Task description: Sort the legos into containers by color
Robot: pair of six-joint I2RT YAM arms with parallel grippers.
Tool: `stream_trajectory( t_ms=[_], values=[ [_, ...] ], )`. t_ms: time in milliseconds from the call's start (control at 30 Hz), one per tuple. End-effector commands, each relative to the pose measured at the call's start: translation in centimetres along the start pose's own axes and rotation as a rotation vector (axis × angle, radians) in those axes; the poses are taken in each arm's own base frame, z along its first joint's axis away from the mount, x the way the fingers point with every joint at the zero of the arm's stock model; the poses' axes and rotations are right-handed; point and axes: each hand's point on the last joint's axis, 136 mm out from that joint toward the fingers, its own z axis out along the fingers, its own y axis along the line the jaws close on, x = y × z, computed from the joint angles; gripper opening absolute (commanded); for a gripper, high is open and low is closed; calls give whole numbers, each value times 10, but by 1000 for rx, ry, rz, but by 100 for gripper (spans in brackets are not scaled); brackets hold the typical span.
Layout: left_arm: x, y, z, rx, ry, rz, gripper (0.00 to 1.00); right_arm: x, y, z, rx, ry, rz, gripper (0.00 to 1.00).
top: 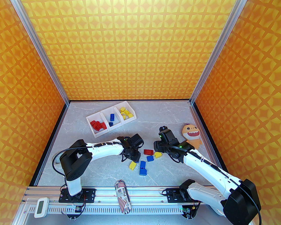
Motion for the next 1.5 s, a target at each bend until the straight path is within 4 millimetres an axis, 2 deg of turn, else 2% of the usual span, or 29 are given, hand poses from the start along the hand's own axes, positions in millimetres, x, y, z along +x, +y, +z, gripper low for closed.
stream_trajectory(
  t_ms=[0, 167, 233, 333, 533, 767, 967, 1200, 1467],
  values=[
    [-7, 28, 9, -74, 9, 0, 42, -5, -5, -3, 22, -11, -8, 61],
    [-30, 48, 5, -83, -21, -15, 42, -5, -5, -3, 22, -12, -8, 61],
    [-38, 45, -2, -76, -43, 2, 44, -5, -5, -4, 23, -11, -8, 61],
    [-48, 39, -16, -64, -75, 14, 53, -4, -7, -5, 30, -13, -8, 61],
    [-52, 24, -29, -22, -111, 34, 61, -3, -8, -4, 32, -9, -1, 61],
    [-49, 20, -15, -24, -74, 15, 69, -7, -7, -7, 26, -16, 2, 61],
    [-49, 18, -4, -26, -66, 5, 71, -4, -8, -9, 26, -12, 2, 61],
    [-48, 21, 10, -38, -39, -8, 65, -3, -10, -12, 31, -15, 1, 61],
    [-47, 27, 19, -70, -23, -12, 43, -1, -13, -15, 37, -17, 1, 62]
  ],
)
